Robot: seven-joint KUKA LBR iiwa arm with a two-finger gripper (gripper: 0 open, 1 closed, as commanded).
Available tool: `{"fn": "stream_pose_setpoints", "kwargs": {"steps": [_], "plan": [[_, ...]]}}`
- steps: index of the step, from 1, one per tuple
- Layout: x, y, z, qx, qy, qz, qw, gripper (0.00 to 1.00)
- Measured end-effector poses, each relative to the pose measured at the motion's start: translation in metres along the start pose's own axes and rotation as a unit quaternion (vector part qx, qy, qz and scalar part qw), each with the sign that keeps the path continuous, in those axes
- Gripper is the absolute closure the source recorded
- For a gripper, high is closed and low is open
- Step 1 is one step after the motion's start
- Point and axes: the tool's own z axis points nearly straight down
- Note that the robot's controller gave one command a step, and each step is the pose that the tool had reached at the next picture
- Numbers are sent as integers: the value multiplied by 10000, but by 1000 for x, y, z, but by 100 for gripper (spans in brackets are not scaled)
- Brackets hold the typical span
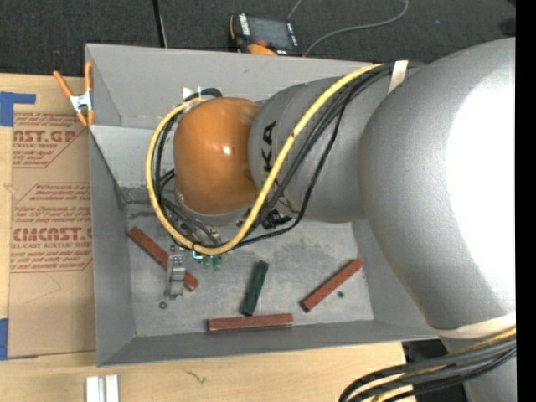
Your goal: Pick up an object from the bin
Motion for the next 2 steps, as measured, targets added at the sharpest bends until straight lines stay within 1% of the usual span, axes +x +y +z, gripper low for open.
{"fn": "stream_pose_setpoints", "kwargs": {"steps": [1,2], "plan": [[12,-83,71,29,8,-220,9998,0],[27,-6,64,-21,-30,426,9991,0]]}}
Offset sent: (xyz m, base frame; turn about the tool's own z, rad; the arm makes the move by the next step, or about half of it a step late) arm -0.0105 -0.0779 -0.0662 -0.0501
